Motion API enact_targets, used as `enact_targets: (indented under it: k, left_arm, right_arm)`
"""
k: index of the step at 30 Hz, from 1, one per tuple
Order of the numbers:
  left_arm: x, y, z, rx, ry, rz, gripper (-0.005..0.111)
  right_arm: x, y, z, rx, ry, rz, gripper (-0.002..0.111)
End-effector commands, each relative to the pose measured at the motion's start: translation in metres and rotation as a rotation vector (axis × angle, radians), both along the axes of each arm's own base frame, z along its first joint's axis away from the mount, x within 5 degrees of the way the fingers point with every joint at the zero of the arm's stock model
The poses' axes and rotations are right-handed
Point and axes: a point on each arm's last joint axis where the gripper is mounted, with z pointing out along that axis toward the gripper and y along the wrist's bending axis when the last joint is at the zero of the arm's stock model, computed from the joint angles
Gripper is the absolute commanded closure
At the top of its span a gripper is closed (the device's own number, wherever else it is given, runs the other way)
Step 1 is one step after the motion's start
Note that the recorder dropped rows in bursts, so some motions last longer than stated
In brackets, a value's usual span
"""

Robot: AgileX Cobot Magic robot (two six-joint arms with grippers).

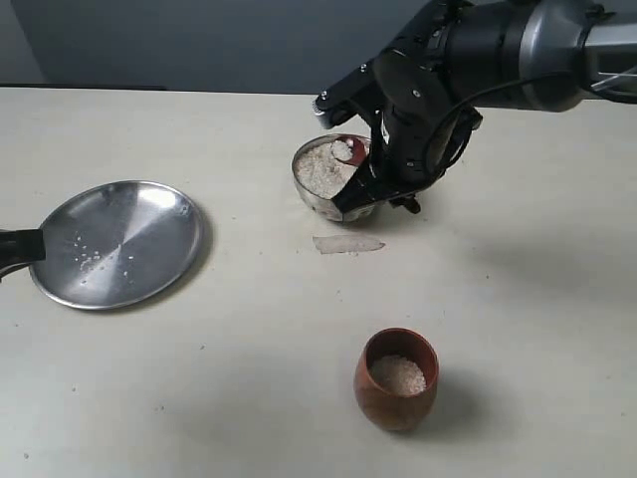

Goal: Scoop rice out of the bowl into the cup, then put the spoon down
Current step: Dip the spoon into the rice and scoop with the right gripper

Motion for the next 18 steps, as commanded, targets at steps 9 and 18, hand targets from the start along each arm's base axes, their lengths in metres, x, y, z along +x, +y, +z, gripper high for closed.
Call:
enact_targets:
  k: [9,18]
  left_arm:
    - [0.0008,-0.0008,0.0007,0.003,-0.001,-0.007,0.106]
    - [0.0008,-0.0008,0.0007,0.003,-0.001,-0.007,0.106]
  right_arm:
    - [0.0009,-0.005,0.0063,-0.034,-0.017,0.003,0.109]
    - [-0.002,-0.0027,0.0124,0.024,-0.014,-0.013,0.109]
